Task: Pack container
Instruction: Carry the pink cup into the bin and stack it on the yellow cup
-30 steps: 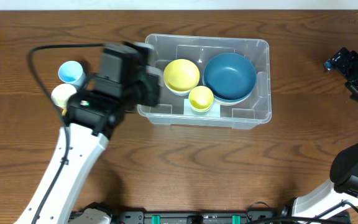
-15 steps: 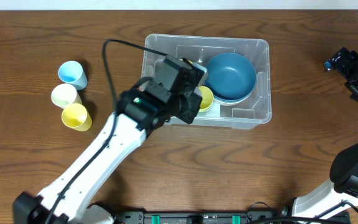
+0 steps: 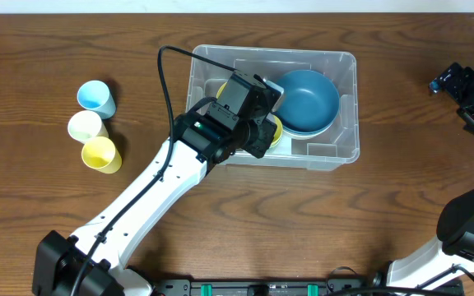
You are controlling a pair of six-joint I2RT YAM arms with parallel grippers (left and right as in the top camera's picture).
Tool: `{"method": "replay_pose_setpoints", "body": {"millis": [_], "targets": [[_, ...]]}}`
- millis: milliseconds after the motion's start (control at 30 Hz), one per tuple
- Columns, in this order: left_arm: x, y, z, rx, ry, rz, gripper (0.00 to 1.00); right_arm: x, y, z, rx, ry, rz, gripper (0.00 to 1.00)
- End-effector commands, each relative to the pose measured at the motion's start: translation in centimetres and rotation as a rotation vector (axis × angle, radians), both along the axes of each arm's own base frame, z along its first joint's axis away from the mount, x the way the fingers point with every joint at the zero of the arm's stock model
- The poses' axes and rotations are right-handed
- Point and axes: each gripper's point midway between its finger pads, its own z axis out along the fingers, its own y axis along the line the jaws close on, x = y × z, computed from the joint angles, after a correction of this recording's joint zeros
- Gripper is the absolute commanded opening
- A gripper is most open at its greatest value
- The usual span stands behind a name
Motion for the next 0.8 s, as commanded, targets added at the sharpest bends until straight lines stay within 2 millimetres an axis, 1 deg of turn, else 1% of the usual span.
{"method": "replay_pose_setpoints", "body": {"millis": [0, 233, 267, 300, 367, 433, 500, 633, 700, 767], "targets": [[0.3, -0.1, 0.1, 0.008, -0.019, -0.001, 0.06, -0.1, -0.1, 0.2, -0.001, -0.003, -0.013, 0.99], [0.3, -0.1, 0.2, 0.004, -0.018, -0.004, 0.07, -0.1, -0.1, 0.2, -0.001, -0.003, -0.013, 0.99], [0.2, -0.2, 0.2, 0.004, -0.018, -0.005, 0.12, -0.1, -0.1, 0.2, -0.001, -0.003, -0.013, 0.99], [0.2, -0.3, 0.2, 0.004, -0.018, -0.008, 0.21, -0.1, -0.1, 0.2, -0.001, -0.003, -0.013, 0.99], [0.2, -0.4, 0.2, 0.003, -0.020, -0.010, 0.41, -0.1, -0.1, 0.2, -0.001, -0.003, -0.013, 0.99], [0.1, -0.5, 0.2, 0.002, -0.021, -0.011, 0.53, -0.1, -0.1, 0.2, -0.001, -0.003, -0.013, 0.99], [0.1, -0.5, 0.3, 0.000, -0.024, -0.013, 0.56, -0.1, -0.1, 0.2, -0.001, -0.003, -0.013, 0.99], [0.3, -0.6, 0.4, -0.004, -0.032, -0.011, 0.56, -0.1, -0.1, 0.2, -0.001, -0.003, -0.013, 0.99], [1.0, 0.2, 0.8, 0.008, -0.055, 0.020, 0.56, -0.1, -0.1, 0.2, -0.001, -0.003, -0.013, 0.99], [1.9, 1.7, 1.6, 0.018, -0.077, 0.081, 0.56, -0.1, -0.1, 0.2, -0.001, -0.003, -0.013, 0.99]]}}
